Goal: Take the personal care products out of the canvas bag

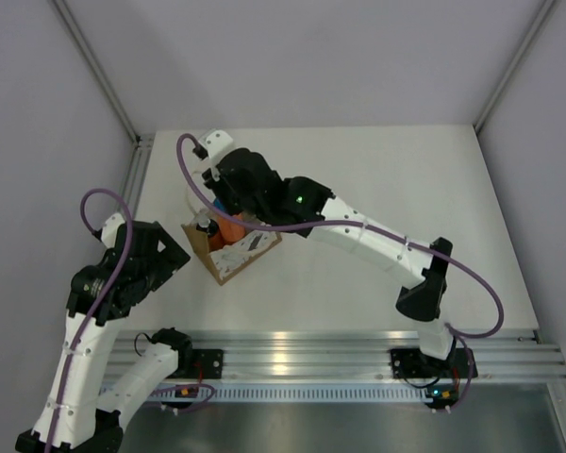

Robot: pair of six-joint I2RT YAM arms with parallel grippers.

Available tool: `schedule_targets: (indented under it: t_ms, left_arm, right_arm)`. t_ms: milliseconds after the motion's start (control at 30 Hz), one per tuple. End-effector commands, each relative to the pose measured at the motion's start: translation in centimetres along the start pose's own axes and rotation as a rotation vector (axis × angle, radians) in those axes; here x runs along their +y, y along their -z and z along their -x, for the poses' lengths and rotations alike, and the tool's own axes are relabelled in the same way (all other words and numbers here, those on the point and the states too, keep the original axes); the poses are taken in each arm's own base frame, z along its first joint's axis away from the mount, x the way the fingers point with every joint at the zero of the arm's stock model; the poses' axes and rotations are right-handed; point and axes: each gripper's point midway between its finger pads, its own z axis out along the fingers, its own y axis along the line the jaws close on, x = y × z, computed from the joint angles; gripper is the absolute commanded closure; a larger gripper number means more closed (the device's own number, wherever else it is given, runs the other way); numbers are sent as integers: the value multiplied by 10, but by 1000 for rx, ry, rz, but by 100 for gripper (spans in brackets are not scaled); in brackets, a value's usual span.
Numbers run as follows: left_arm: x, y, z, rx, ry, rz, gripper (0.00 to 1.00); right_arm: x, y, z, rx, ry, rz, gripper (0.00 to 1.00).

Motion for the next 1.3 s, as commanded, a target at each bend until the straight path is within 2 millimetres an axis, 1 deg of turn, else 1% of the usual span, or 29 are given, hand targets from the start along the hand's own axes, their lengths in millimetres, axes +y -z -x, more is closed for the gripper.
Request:
schedule_targets:
  t_ms: [0,100,167,333,400,433,467,500,567,600,633,667,700,733,800,833,867,900,933,1000,1033,1067,1100,1133,1200,1233,1267]
  left_arm:
    - [13,0,-7,20,-17,52,2]
    - [12,-2,-8,24,-16,49,2]
    - [11,-2,-8,23,-12,48,2]
    - [11,-4,-9,28,-10,46,2]
    - [10,-5,-10,28,-9,44,2]
    - [10,-5,-10,29,-8,44,2]
    - [10,-6,-10,29,-6,44,2]
    - [10,-6,-10,29,-6,44,2]
    - [9,-5,-10,30,-6,39,2]
    - [9,-6,-10,30,-5,39,2]
    - [9,-6,-10,30,-5,39,2]
    - [9,-6,-10,31,-5,41,2]
    - [8,-6,-10,31,-6,38,2]
    - [8,-6,-11,33,-7,39,2]
    - [8,-6,-11,34,-7,38,2]
    - [9,-7,-12,35,-7,39,2]
    - [9,-6,-12,36,-8,37,2]
    - [8,-6,-12,37,-8,36,2]
    - [9,-6,-12,38,-9,37,2]
    - [9,-7,-13,40,-9,37,2]
    - [8,-6,-13,40,-10,35,2]
    - [8,-6,-13,42,-10,34,2]
    - [8,-6,-13,40,-8,30,2]
    - [7,-6,-13,41,-10,29,2]
    - [7,-6,-13,44,-15,29,2]
    - [7,-5,-13,43,-14,28,2]
    - [7,-5,-12,42,-15,27,2]
  right_arm:
    - [-19,69,96,-272,-67,-16,100]
    - [-24,79,102,-289,-63,-27,100]
    - [-26,82,104,-293,-64,-34,100]
    - [-42,100,114,-325,-76,-72,100]
    - [-54,108,118,-339,-89,-104,100]
    - [-58,107,116,-333,-87,-116,100]
    - [-65,109,115,-332,-89,-132,100]
    - [-73,116,117,-340,-99,-150,100]
    - [-87,115,111,-327,-105,-181,100]
    - [-94,121,112,-333,-109,-193,100]
    - [-106,117,104,-314,-107,-219,100]
    - [-113,117,101,-307,-113,-233,100]
    - [-122,123,101,-311,-121,-244,100]
    - [-135,118,90,-286,-129,-272,100]
    - [-151,123,85,-281,-145,-301,100]
    - [-156,119,75,-256,-145,-314,100]
    - [-170,120,70,-249,-155,-334,100]
    - [-177,124,69,-250,-158,-342,100]
    - [-190,119,57,-224,-155,-374,100]
    - [-203,122,49,-217,-168,-397,100]
    - [-216,116,36,-200,-179,-424,100]
    - [-221,120,35,-211,-191,-426,100]
    - [-225,119,30,-207,-201,-428,100]
    - [-236,114,18,-195,-207,-452,100]
    - [-244,114,10,-196,-223,-451,100]
    - [-252,108,-6,-170,-231,-468,100]
    - [-254,106,-6,-191,-240,-452,100]
